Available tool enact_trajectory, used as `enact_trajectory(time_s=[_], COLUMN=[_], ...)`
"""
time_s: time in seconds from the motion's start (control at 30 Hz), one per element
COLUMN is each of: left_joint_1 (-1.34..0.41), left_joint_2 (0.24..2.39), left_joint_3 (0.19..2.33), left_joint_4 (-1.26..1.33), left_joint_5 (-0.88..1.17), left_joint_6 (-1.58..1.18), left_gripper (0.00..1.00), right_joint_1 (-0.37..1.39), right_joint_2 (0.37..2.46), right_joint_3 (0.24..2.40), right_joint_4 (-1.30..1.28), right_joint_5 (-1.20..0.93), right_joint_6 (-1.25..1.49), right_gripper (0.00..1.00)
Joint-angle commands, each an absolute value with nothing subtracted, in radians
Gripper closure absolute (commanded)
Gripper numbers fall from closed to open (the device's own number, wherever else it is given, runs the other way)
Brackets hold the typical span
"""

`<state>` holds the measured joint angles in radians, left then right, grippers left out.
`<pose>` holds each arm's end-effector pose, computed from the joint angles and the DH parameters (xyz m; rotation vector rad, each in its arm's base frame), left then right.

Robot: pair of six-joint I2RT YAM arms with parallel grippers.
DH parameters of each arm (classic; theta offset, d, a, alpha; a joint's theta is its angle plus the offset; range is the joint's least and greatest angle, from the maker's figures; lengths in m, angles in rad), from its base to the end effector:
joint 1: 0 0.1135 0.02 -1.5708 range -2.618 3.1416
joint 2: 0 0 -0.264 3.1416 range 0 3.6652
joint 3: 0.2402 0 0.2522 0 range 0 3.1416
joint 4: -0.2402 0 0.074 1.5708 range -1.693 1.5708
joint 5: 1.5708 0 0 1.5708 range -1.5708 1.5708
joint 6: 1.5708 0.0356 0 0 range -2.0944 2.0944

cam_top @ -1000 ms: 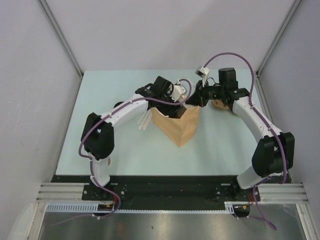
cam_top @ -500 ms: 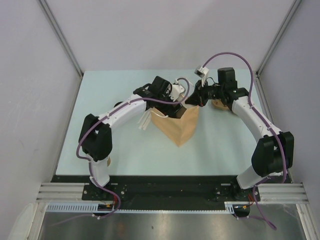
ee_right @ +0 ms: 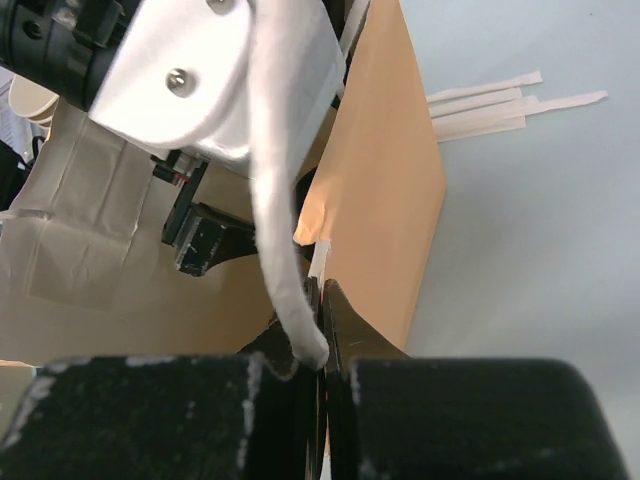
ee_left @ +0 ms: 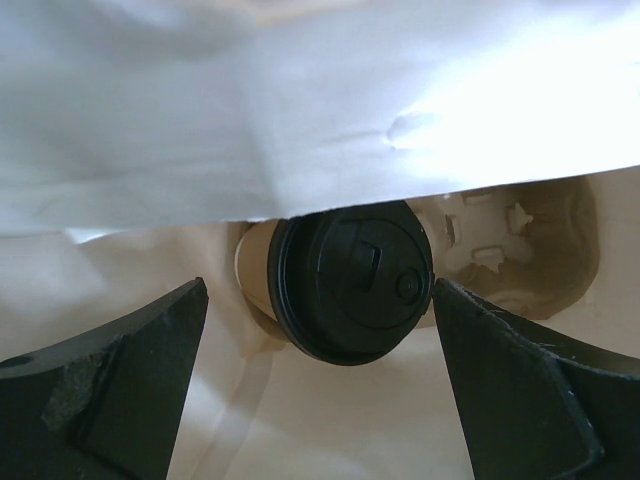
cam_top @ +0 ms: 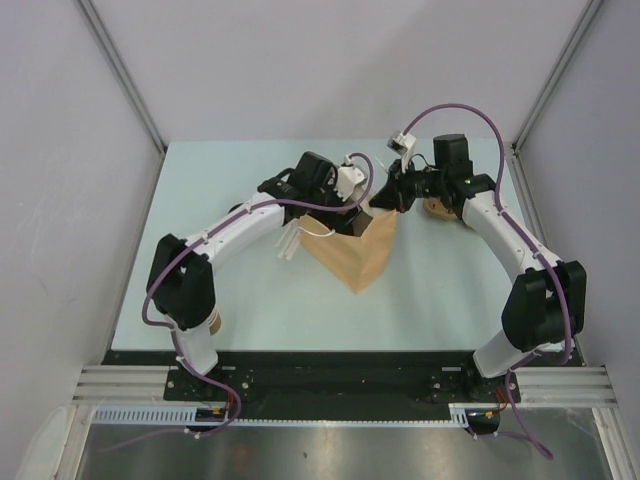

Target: Pack the takeout coffee

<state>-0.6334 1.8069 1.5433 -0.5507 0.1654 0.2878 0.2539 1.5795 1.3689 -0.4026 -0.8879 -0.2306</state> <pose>0.3260 -0.2467 0.2849 1.1375 2.1145 -0.3599 0.3350 0.1155 0.3294 -0.9672 1.8385 0.9713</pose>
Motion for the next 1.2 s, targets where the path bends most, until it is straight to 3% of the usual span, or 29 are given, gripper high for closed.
enact_trajectory(time_s=[0.0, 1.17], left_joint_1=[-0.624, -0.612], left_joint_2=[1.727, 1.684], left_joint_3=[1.555, 1.954], left_joint_4=[-0.526, -0.753], left_joint_5=[0.170, 0.325], left_joint_6=[0.287, 0.171], left_gripper=[0.01, 0.02], right_joint_1=[0.261, 0.268], right_joint_2=[1.614, 1.585], right_joint_3=[1.379, 1.407], right_joint_4=[-0.460, -0.451], right_joint_5=[-0.819, -0.796], right_joint_6=[-0.284, -0.284], right_gripper=[1.00, 1.00])
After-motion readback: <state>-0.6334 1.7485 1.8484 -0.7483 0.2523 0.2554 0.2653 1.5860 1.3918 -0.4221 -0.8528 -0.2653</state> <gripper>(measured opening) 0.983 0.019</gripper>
